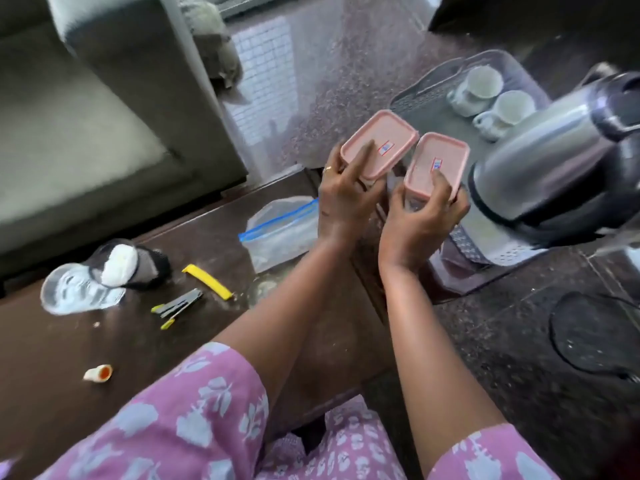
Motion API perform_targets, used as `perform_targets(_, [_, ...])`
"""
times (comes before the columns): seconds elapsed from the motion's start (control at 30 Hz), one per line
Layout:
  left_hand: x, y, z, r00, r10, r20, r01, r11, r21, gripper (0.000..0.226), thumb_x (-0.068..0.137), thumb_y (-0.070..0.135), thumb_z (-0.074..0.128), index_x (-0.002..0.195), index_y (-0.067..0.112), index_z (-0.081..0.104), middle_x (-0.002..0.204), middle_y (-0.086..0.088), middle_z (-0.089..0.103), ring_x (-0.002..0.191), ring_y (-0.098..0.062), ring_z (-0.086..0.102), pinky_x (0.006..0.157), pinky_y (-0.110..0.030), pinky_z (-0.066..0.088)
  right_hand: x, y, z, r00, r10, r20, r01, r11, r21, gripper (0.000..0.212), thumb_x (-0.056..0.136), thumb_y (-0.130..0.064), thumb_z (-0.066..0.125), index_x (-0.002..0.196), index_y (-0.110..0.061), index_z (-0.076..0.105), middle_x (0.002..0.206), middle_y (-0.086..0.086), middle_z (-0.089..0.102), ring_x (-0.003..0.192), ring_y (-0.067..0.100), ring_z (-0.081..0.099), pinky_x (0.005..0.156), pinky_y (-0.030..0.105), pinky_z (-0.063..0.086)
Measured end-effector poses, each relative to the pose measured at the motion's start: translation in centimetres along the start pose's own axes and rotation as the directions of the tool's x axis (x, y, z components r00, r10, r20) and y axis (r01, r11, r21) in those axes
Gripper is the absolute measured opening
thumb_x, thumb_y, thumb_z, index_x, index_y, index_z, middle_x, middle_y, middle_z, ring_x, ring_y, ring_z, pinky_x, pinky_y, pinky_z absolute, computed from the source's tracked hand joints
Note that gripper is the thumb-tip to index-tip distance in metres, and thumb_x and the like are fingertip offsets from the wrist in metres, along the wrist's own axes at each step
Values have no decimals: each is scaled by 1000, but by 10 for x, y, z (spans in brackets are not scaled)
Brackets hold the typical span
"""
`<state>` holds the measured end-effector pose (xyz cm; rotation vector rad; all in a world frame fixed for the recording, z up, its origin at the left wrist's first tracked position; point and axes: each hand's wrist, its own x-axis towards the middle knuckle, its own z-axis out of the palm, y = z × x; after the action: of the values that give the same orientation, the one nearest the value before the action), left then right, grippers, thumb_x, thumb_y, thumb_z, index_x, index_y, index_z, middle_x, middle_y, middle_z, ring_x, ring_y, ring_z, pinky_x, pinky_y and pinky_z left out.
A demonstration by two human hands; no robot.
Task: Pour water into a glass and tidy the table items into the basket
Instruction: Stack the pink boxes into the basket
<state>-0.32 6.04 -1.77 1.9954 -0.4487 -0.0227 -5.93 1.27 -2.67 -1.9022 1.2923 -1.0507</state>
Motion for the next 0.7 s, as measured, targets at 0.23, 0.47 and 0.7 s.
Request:
perform_targets(0.23, [86, 40, 84, 946, 24, 322, -90, 977, 192, 51, 77, 19, 68, 126, 12, 56, 126, -18, 52, 109, -32, 57, 94, -35, 44, 97, 18, 10, 993, 110, 34, -106, 990, -89, 41, 76, -20, 71, 113, -4, 60, 122, 25, 48, 105, 39, 55, 86, 41, 45])
perform_targets(0.47, [113, 31, 130, 899, -22, 437, -202, 865, 459, 35, 79, 26, 61, 107, 6, 63, 116, -18, 52, 94, -37, 58, 80, -40, 46, 124, 42, 35, 978, 178, 105, -156, 969, -191, 41, 80, -25, 69, 116, -10, 57, 121, 21, 46, 97, 38, 57, 76, 38, 46])
perform_targets(0.7, [122, 21, 148, 783, -97, 615, -343, 757, 556, 29, 83, 14, 55, 107, -2, 58, 118, -22, 49, 99, -38, 56, 82, -39, 44, 124, 53, 50, 943, 268, 199, -230, 953, -196, 34, 92, -14, 39, 123, -8, 52, 128, 22, 39, 101, 40, 54, 84, 39, 39])
